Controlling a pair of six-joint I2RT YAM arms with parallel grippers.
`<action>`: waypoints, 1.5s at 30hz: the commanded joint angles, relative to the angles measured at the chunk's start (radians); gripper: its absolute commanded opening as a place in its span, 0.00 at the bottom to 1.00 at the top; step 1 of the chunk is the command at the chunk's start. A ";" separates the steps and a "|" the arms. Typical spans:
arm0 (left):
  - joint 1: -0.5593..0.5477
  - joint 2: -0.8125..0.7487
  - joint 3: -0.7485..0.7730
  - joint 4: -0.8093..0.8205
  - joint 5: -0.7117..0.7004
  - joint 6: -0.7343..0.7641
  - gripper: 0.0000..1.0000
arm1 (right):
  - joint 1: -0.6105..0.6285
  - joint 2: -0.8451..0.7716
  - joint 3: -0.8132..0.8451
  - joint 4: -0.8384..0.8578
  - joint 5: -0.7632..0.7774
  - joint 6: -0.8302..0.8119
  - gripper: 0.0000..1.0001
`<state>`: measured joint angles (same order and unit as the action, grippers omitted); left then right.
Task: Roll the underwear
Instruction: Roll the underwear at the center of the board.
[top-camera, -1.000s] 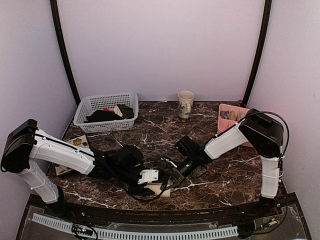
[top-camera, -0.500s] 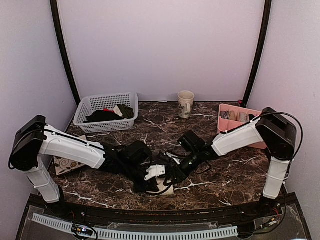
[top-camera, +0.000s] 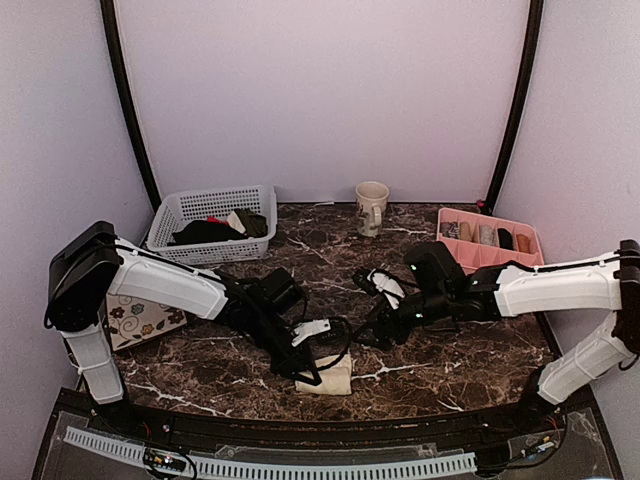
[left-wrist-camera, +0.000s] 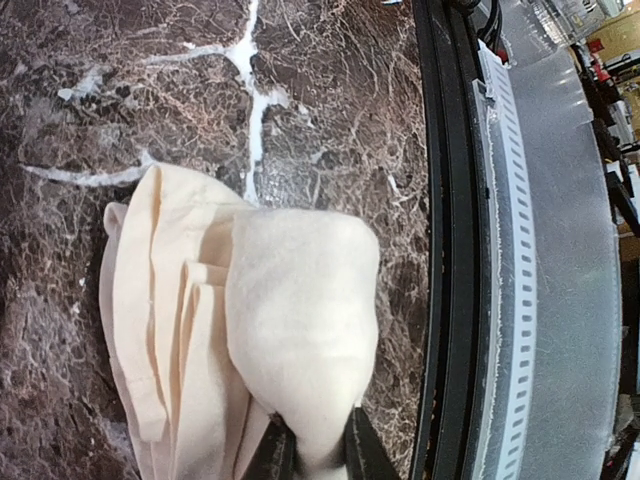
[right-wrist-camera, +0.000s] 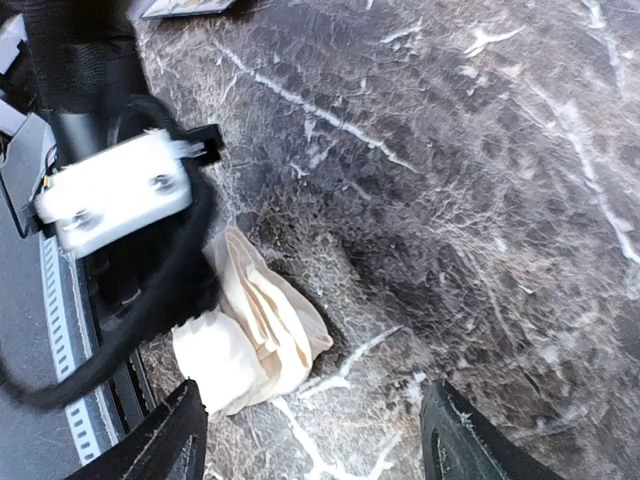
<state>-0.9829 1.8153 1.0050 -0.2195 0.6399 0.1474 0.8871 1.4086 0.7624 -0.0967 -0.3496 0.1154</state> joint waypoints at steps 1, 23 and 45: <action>0.038 0.069 0.010 -0.167 0.086 -0.011 0.00 | -0.004 -0.146 -0.080 0.049 0.086 -0.018 0.73; 0.148 0.301 0.168 -0.272 0.262 0.013 0.01 | 0.341 0.068 -0.014 0.084 0.235 -0.316 0.55; 0.180 0.366 0.224 -0.372 0.332 0.108 0.04 | 0.413 0.331 0.090 0.066 0.496 -0.433 0.57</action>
<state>-0.7956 2.1338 1.2491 -0.5179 1.0779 0.2016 1.2881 1.7363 0.8734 -0.0147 0.0555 -0.3115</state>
